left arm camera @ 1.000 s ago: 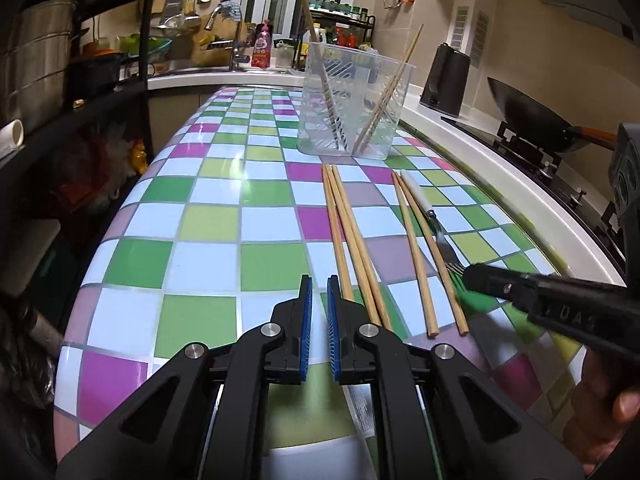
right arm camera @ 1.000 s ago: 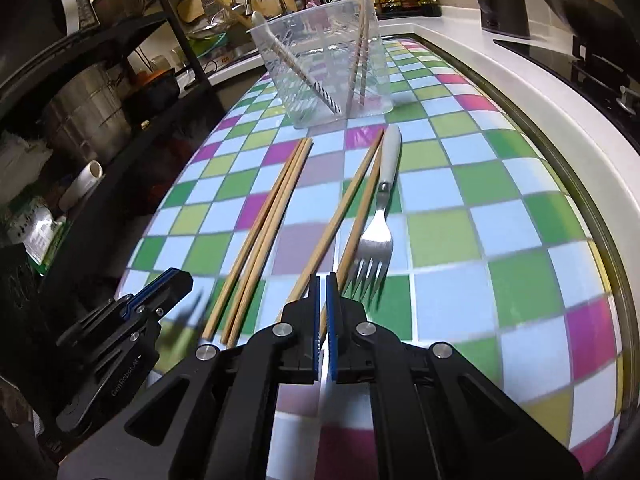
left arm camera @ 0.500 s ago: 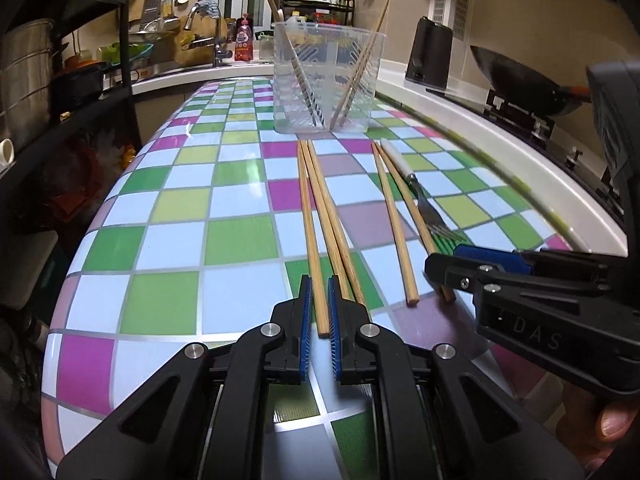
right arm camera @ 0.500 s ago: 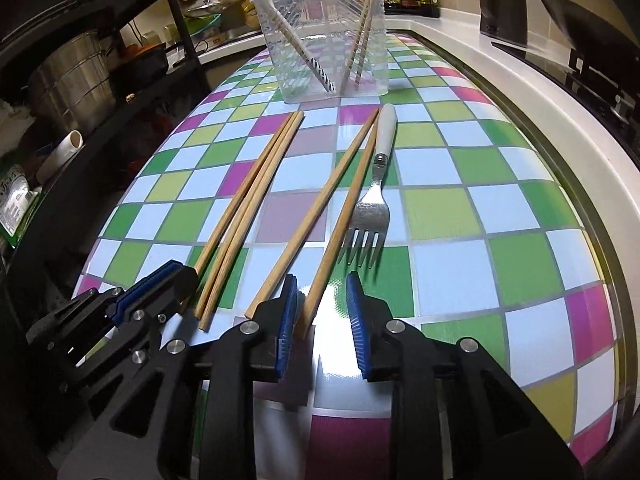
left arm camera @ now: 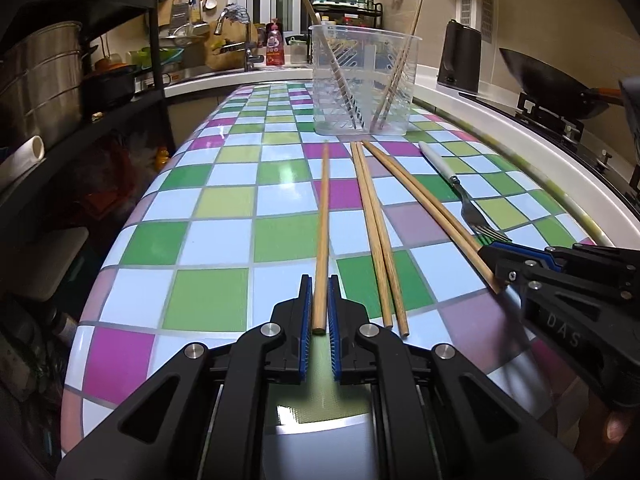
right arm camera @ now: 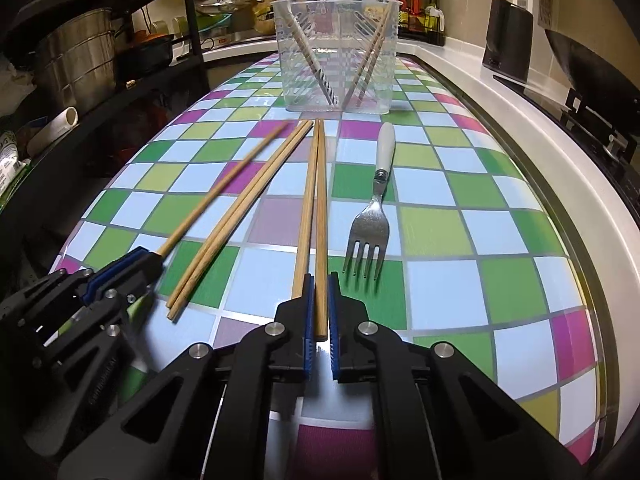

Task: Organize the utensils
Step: 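Close the left tool on a wooden chopstick while the right tool grasps another chopstick, then lift both held chopsticks and carry them over the clear container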

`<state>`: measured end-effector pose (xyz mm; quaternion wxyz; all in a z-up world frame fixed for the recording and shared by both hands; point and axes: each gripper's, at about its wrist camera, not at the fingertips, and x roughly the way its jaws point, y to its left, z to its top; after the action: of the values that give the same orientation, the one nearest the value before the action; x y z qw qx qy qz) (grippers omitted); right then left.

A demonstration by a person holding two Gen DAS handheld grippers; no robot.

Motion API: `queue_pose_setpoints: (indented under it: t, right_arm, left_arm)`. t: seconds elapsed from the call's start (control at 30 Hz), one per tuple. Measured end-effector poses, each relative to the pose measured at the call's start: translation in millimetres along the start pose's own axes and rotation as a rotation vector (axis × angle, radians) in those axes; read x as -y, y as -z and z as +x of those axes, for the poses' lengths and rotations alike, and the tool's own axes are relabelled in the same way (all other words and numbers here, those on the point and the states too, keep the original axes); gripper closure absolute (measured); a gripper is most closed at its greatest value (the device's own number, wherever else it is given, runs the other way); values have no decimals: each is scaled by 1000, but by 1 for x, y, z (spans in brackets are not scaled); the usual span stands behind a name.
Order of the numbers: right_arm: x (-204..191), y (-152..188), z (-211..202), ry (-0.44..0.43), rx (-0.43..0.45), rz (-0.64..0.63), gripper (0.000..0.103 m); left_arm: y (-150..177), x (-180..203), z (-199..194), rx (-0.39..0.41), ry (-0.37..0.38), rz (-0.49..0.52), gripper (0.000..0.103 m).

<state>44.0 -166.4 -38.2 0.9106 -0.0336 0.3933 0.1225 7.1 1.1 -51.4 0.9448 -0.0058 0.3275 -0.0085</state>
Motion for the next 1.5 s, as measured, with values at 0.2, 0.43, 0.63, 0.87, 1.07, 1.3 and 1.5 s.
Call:
queue_pose_setpoints:
  t: [0.2,0.43,0.63,0.87,1.07,1.3,1.5]
  right_arm:
    - [1,-1,1,14,7,2,96]
    - [-1,2,0,30,18,-9,96]
    - [-2,1,0,36,22,-17,97]
    - [-2,1,0,37,21,-16,97]
    - [-2,1,0,34,20,-17,97]
    - [-3,-1,-13,27,53,-8,97]
    - [-7,-3,-28,28,105,-8,97]
  left_arm:
    - [4,3,-2,12,10,16,94]
    - [7,7,-4,31,-9,38,94]
    - [6,7,-5,31,-7,41,96]
    - [6,7,-5,30,-6,39,96]
    - [5,8,-5,26,-3,39,97]
    - [0,4,-20,22,28,25,97]
    - [-4,-2,-39,75,22,35,97]
